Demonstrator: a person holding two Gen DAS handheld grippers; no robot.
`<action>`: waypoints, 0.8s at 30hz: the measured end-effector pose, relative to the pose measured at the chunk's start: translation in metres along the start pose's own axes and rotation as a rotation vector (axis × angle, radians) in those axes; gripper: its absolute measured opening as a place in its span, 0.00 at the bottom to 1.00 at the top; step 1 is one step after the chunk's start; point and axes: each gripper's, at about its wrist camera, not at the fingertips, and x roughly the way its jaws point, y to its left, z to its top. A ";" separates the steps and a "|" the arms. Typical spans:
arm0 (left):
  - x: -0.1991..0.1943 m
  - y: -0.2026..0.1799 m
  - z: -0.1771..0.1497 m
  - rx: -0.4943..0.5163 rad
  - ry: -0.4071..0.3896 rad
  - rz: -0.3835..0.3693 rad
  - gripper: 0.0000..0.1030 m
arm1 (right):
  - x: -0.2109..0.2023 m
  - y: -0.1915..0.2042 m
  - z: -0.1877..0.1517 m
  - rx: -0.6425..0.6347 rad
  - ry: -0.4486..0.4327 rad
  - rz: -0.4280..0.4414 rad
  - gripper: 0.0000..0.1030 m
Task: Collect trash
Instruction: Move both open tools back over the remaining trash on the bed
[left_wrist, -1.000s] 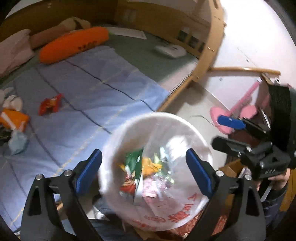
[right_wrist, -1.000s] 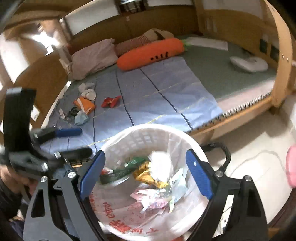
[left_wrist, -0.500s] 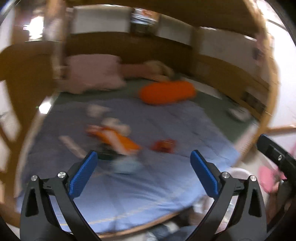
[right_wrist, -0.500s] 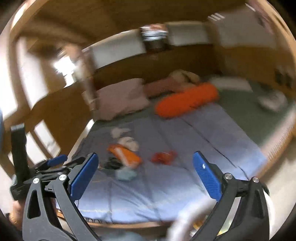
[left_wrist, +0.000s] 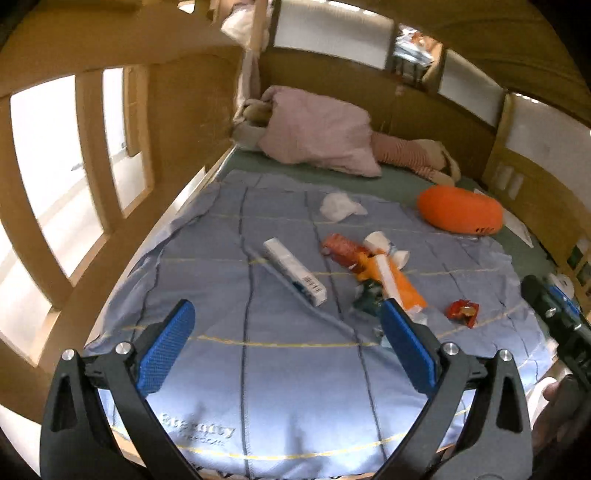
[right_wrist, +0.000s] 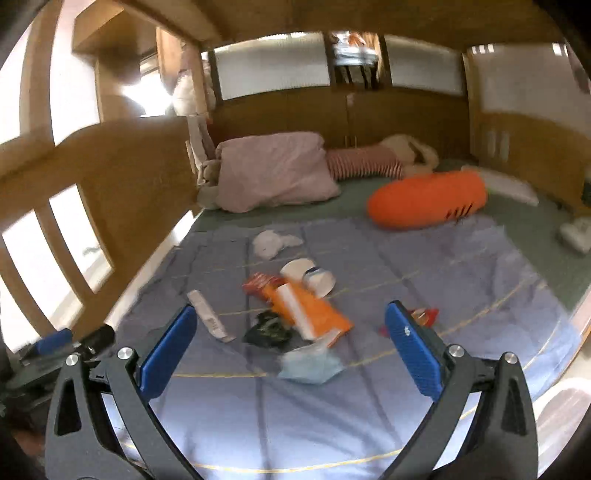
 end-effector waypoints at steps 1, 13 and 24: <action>-0.002 -0.006 0.001 0.027 -0.019 -0.007 0.97 | 0.004 0.000 -0.001 -0.014 0.019 -0.009 0.97; 0.013 -0.005 -0.007 0.002 0.028 0.005 0.97 | 0.009 -0.003 -0.001 0.019 0.045 0.011 0.97; 0.014 -0.010 -0.010 -0.022 0.049 -0.009 0.97 | 0.006 -0.003 -0.002 0.000 0.041 -0.001 0.97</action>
